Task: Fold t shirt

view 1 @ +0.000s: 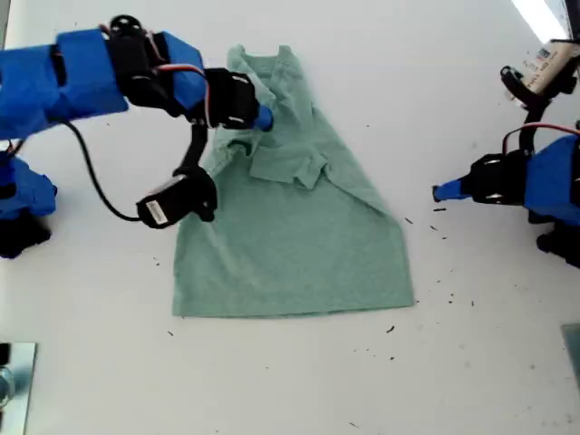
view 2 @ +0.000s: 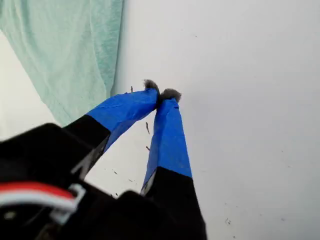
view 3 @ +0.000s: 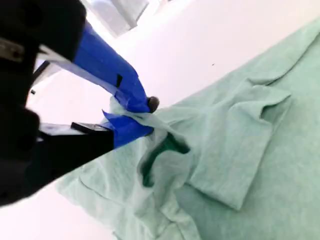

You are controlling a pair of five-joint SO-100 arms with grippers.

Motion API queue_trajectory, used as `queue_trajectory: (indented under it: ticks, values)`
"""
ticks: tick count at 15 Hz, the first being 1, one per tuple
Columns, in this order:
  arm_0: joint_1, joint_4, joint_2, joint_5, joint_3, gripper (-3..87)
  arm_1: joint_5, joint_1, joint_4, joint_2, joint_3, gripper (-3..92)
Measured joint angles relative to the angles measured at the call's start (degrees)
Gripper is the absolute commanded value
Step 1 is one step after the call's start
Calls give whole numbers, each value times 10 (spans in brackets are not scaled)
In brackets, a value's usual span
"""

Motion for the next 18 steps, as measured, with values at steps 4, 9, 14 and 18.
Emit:
queue_trajectory:
  ticks: [4,9,14,18]
  values:
    - [11,88,-230,-7,-276,177,0,-2,0,0,0,25]
    - [-4,137,67,-4,-78,6,0,-2,0,0,0,30]
    - [59,7,685,-135,644,-3,0,-2,0,0,0,26]
    - [131,54,1082,-250,954,-3,-28,-16,5,-1,-3,26]
